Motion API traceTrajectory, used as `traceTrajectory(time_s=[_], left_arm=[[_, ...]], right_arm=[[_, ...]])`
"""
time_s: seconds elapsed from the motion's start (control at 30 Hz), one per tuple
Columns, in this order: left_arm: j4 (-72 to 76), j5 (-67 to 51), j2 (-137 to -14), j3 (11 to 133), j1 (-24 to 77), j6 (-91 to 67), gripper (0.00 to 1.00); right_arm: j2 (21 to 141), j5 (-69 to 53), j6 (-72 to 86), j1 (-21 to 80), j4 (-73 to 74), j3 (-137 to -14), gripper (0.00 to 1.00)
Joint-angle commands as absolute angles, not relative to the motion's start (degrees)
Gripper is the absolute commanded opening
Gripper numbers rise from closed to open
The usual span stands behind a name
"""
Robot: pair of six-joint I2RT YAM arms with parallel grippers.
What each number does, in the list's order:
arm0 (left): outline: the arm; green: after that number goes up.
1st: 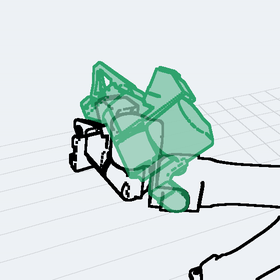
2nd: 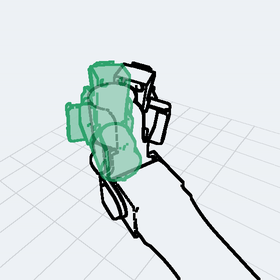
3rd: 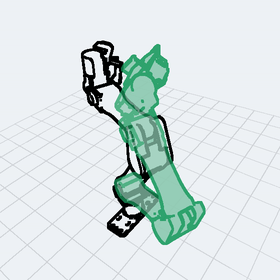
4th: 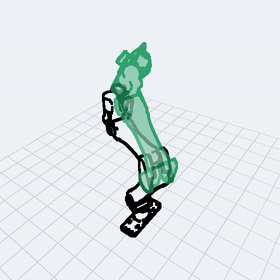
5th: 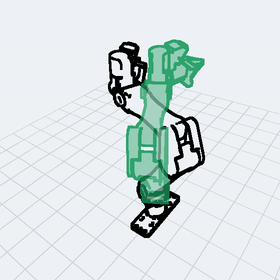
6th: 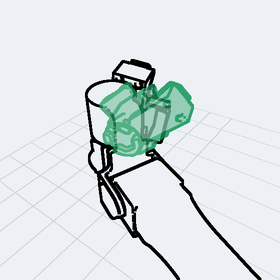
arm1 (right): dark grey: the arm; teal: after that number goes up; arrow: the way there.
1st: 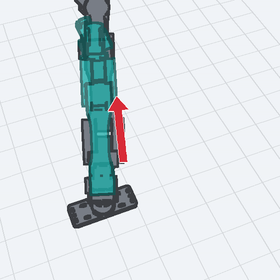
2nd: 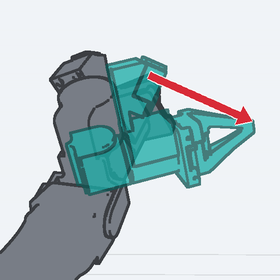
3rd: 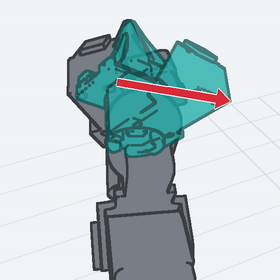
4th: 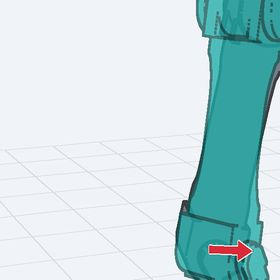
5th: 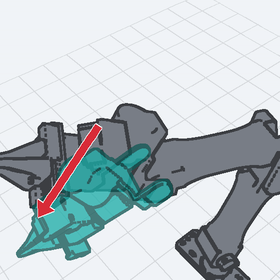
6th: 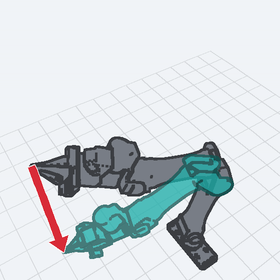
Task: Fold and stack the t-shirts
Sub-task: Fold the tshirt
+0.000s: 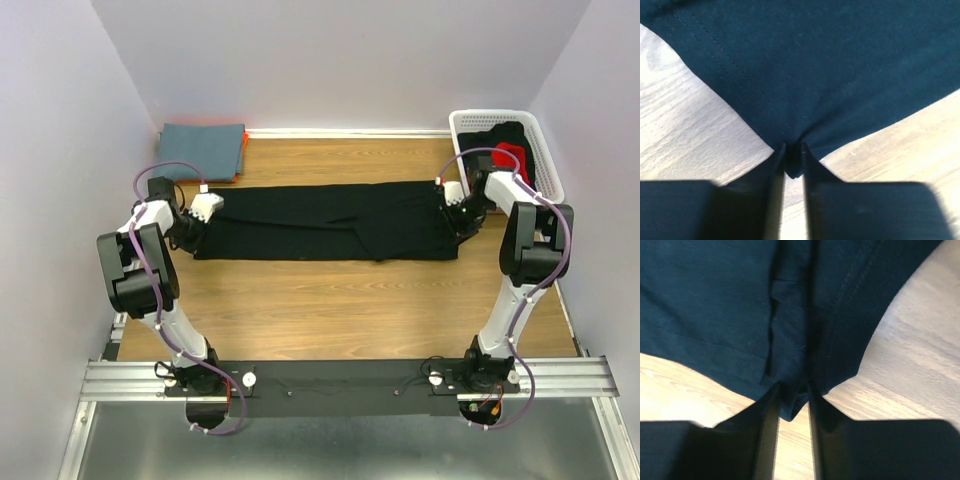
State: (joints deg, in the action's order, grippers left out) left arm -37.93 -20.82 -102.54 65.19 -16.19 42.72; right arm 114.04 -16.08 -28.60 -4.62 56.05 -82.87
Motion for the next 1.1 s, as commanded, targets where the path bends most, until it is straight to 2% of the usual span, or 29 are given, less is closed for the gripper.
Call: traceTrajectory(time_s=[0.0, 0.03, 0.1, 0.13, 0.33, 0.4, 0.47, 0.5, 0.53, 0.6, 0.63, 0.67, 0.73, 0.9, 1.07], left_arm=[[-38.1, -16.2, -103.7, 62.1, -16.5, 42.5, 0.18], [-38.2, -15.9, -103.9, 62.0, -16.6, 42.7, 0.15], [-38.4, -14.9, -103.9, 60.9, -16.6, 43.0, 0.01], [-38.5, -14.6, -103.5, 60.5, -16.7, 43.3, 0.00], [-40.7, -12.2, -99.2, 57.4, -17.3, 45.9, 0.00], [-41.6, -11.2, -97.6, 56.6, -17.7, 47.2, 0.00], [-43.0, -10.5, -95.5, 56.4, -17.8, 48.4, 0.00], [-43.0, -10.8, -94.8, 56.8, -17.8, 48.9, 0.02], [-44.0, -13.1, -92.8, 57.4, -17.8, 49.6, 0.25], [-46.1, -17.3, -90.5, 60.8, -17.8, 52.7, 0.46], [-48.9, -19.8, -88.0, 62.6, -17.8, 53.8, 0.53], [-50.1, -24.3, -86.8, 66.3, -17.3, 54.6, 0.60], [-53.4, -29.3, -84.2, 69.7, -16.0, 57.3, 0.66], [-51.2, -33.7, -80.9, 70.9, -3.2, 57.5, 0.66], [-35.7, -33.3, -82.1, 67.9, 20.9, 49.1, 0.64]], right_arm=[[114.8, -13.3, -28.3, -5.1, 53.6, -80.9, 0.33], [115.0, -13.0, -28.5, -5.1, 53.5, -80.6, 0.29], [115.2, -12.1, -28.5, -5.1, 53.4, -80.0, 0.23], [115.1, -12.0, -28.3, -5.1, 53.4, -79.7, 0.18], [110.0, -11.6, -28.1, -5.0, 55.2, -75.2, 0.04], [106.6, -12.2, -28.3, -5.0, 56.9, -73.4, 0.03], [103.6, -12.7, -28.5, -5.0, 57.8, -70.7, 0.06], [103.0, -12.8, -28.6, -5.0, 58.1, -70.7, 0.12], [102.3, -12.8, -28.4, -5.1, 58.6, -71.1, 0.33], [101.4, -12.7, -27.9, -5.1, 59.3, -72.8, 0.45], [100.7, -12.9, -27.5, -5.1, 59.9, -74.2, 0.49], [100.5, -13.4, -27.2, -5.0, 61.9, -77.2, 0.50], [99.7, -16.9, -27.2, -5.1, 64.5, -82.4, 0.50], [99.6, -25.7, -26.5, -5.0, 70.7, -86.4, 0.50], [100.5, -29.3, -23.0, -4.7, 67.1, -81.8, 0.49]])
